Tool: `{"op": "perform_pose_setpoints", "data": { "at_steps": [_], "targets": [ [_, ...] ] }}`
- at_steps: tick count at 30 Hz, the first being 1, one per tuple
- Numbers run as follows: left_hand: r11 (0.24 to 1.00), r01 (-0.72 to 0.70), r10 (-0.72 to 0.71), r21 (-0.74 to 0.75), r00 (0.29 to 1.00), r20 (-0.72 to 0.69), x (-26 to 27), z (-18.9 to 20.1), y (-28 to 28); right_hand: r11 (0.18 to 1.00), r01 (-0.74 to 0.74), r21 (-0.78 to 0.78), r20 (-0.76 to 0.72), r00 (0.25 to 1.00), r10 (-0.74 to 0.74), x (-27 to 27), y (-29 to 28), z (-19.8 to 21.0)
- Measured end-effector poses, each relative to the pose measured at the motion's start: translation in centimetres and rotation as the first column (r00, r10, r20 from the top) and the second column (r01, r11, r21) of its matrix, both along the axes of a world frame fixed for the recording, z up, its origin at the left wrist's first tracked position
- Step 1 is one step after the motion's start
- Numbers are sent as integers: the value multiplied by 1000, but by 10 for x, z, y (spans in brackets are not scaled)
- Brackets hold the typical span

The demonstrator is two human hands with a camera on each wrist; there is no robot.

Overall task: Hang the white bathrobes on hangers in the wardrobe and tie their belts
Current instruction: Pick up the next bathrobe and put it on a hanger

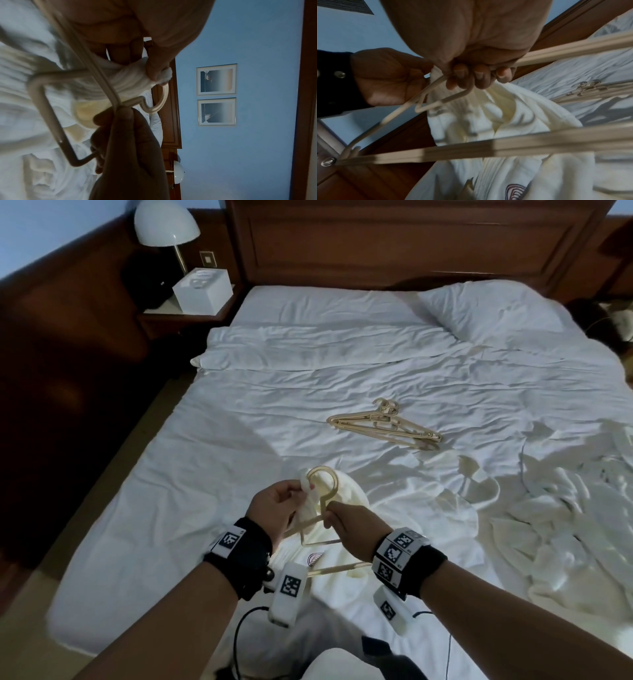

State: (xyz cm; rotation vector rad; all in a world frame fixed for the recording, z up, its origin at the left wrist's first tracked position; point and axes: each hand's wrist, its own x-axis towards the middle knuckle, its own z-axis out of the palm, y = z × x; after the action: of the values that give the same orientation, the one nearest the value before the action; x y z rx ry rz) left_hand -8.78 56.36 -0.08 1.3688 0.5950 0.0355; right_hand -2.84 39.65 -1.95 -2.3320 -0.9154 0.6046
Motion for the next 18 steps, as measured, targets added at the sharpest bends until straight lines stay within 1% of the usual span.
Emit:
{"op": "perform_pose_setpoints", "data": {
  "at_steps": [2, 4, 7, 9, 11, 14, 18],
  "targets": [
    [999, -50, 51, -21, 999, 18, 2, 1, -1, 999, -9, 33, -46, 999, 11, -6, 3, -5],
    [998, -59, 59, 18, 998, 14, 4, 0, 2, 998, -36, 48, -74, 997, 39, -8, 5, -7],
    [992, -30, 35, 122, 998, -43, 3, -3, 8, 995, -84, 49, -105, 990, 89, -9, 8, -6],
    [983, 17, -4, 182, 997, -73, 3, -2, 12, 993, -101, 63, -92, 990, 107, -7, 7, -5],
    [976, 76, -58, 202, 994, -90, 4, -2, 15, 990, -124, 71, -65, 990, 129, -3, 4, -3],
    [982, 130, -118, 140, 989, -89, 4, 2, 15, 984, -161, 74, -45, 985, 165, -2, 1, -1],
    [995, 99, -98, 1, 992, -83, 3, 2, 12, 982, -146, 117, -54, 987, 154, -11, -1, -4]
  ]
}}
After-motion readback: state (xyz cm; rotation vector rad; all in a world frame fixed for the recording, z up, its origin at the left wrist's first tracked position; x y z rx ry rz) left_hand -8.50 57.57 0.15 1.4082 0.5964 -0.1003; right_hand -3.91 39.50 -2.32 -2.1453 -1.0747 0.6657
